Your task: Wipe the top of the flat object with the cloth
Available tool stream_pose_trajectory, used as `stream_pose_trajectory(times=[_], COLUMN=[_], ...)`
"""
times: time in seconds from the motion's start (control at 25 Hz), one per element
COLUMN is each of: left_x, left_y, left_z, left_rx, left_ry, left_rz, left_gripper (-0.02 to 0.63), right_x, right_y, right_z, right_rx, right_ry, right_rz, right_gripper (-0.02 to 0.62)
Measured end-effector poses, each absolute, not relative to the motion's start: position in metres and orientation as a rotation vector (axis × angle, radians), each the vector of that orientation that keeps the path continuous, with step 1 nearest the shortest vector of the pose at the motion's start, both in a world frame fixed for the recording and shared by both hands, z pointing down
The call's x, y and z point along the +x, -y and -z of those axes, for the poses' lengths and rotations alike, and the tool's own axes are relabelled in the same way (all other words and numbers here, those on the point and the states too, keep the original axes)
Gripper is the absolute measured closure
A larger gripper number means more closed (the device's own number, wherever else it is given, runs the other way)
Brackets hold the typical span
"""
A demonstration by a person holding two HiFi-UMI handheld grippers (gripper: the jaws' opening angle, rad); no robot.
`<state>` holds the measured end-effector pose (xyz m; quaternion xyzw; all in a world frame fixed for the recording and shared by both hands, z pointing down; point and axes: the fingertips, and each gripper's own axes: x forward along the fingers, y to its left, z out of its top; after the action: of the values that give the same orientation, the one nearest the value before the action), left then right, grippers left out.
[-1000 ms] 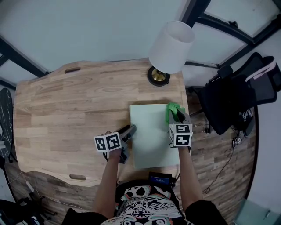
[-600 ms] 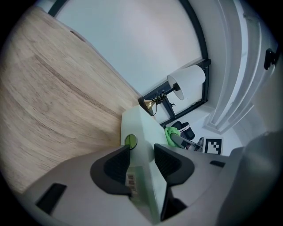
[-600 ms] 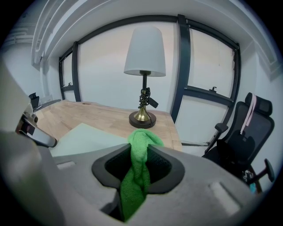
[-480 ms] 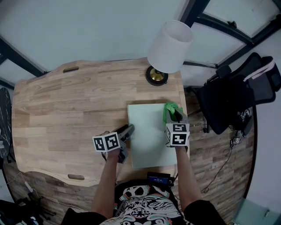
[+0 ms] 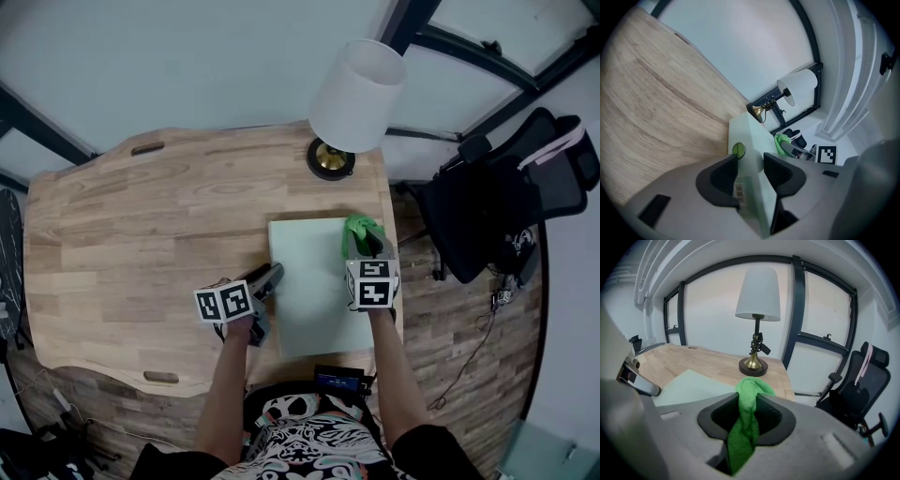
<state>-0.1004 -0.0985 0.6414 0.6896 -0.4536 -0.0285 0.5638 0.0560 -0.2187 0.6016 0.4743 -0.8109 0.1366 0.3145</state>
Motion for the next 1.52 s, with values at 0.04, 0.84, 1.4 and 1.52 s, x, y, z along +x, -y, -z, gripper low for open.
stream_pose_trajectory(times=[0.04, 0.84, 1.4, 1.52], left_x=[-0.1, -0.101, -0.1, -0.101], left_y=[0.098, 0.099, 0.098, 0.099], left_z=[-0.641, -0.642, -0.643, -0.643], left_rx=[1.623, 1.624, 1.625, 1.625], left_ry=[1.067, 1.064, 1.062, 1.061], left_rz=[0.068, 0.085, 0.09, 0.091], left_gripper=[0.433, 0.433, 0.433, 0.433], right_x=[0.055, -0.005, -0.027, -0.032], right_y=[0.218, 0.201, 0.196, 0.195], right_z=[-0.602, -0.6, -0.6, -0.6], right_rx=[1.248, 1.091, 1.041, 1.025], right_ry=[2.139, 2.242, 2.287, 2.295], right_rz=[-0.357, -0.34, -0.35, -0.347], right_gripper=[0.502, 0.502, 0.502, 0.502])
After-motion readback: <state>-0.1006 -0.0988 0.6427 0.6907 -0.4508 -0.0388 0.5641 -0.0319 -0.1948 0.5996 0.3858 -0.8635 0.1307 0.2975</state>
